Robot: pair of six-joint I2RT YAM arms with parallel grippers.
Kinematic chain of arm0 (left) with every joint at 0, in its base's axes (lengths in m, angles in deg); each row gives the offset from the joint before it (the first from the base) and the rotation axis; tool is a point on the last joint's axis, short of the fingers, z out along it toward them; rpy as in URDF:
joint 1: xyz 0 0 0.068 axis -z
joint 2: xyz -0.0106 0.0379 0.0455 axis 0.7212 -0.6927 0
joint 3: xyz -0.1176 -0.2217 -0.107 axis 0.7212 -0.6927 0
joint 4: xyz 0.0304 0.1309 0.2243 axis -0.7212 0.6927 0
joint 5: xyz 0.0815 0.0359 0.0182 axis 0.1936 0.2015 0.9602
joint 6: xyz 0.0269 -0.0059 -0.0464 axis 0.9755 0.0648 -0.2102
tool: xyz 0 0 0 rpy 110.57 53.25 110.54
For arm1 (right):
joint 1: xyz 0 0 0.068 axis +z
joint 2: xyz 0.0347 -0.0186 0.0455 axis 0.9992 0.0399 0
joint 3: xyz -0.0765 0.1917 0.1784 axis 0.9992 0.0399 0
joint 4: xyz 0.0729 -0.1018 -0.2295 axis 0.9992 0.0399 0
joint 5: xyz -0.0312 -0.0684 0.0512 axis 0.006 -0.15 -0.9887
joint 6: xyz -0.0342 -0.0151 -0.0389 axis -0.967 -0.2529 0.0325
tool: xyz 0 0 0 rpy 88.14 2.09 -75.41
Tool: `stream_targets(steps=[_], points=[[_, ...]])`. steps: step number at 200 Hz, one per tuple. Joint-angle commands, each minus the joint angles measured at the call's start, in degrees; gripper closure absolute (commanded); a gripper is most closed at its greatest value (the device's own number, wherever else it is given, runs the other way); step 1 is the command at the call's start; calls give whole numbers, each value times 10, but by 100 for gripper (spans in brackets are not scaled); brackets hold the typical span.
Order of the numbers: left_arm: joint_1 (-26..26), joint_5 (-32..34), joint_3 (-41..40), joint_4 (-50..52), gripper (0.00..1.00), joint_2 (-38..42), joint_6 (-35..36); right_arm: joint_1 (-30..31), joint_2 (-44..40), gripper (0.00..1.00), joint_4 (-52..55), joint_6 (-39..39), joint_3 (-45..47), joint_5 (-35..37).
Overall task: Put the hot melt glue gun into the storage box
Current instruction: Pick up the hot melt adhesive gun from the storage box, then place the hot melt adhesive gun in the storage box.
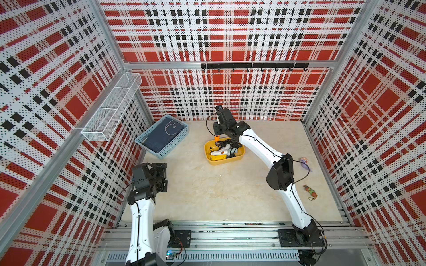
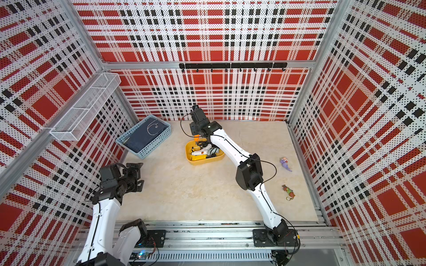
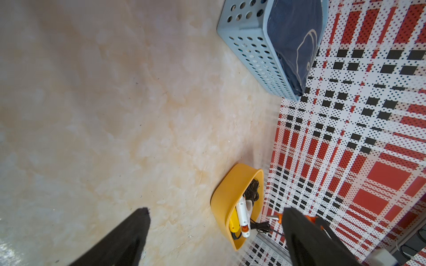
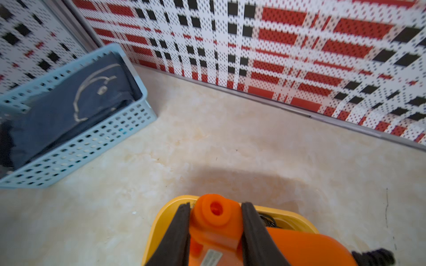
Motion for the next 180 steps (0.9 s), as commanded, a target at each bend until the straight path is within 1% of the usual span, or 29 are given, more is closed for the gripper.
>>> stream_targets(steps=[1, 23, 45, 62, 112, 149, 180], points=[[-6, 8, 9, 8, 4, -1, 14, -4, -19, 89, 53, -4, -33, -65], [-7, 7, 9, 8, 4, 0, 16, -4, -6, 90, 118, 19, -54, -115], [-7, 7, 9, 8, 4, 0, 17, -4, -4, 90, 155, 37, -30, -144], [-7, 7, 9, 8, 4, -1, 17, -4, 0, 89, 168, 44, -13, -149], [-7, 7, 9, 8, 4, 0, 17, 3, 55, 88, 187, 78, -32, -171], [-7, 9, 6, 9, 4, 9, 14, 7, 88, 88, 174, 113, -33, -159], [-7, 8, 4, 9, 4, 12, 11, 7, 121, 87, 169, 131, -62, -151]])
